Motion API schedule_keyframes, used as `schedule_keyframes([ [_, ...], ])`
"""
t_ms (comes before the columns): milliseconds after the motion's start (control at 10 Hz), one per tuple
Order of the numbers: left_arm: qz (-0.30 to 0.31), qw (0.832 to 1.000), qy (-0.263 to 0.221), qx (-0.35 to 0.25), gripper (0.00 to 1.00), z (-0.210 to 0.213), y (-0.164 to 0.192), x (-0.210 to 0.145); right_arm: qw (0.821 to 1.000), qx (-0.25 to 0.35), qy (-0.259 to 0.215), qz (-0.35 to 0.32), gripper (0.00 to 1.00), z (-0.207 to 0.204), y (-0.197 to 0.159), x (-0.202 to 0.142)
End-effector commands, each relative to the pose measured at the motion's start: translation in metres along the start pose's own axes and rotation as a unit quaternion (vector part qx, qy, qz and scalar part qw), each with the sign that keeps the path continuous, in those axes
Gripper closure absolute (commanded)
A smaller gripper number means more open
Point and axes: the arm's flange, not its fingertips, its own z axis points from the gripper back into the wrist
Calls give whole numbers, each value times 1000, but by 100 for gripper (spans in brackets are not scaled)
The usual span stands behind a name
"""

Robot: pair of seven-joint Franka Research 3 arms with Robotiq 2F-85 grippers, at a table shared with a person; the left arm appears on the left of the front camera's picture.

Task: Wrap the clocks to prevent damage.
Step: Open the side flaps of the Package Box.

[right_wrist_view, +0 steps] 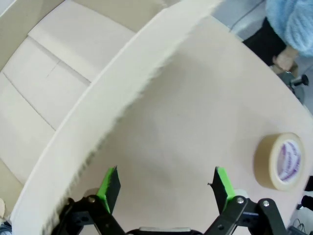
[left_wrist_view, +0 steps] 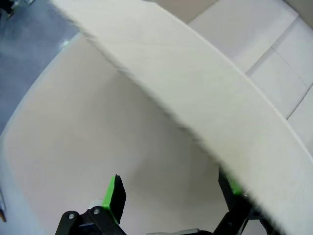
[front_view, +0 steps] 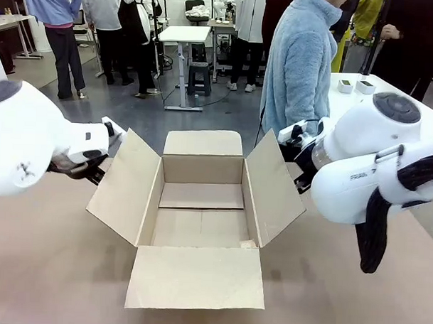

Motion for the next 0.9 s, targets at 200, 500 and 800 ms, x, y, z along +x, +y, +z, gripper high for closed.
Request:
schedule_keyframes([
  [200, -23, 999, 3, -47, 0, 108, 70, 39, 999, 2, -4, -49, 0, 138, -34, 24],
  [500, -31, 998, 3, -55, 0, 187, 90, 63, 999, -10, 23, -27, 0, 232, -16, 49],
  [800, -81, 994, 10, -77, 0, 231, 75, 69, 998, -29, 50, -14, 0, 252, 3, 60],
])
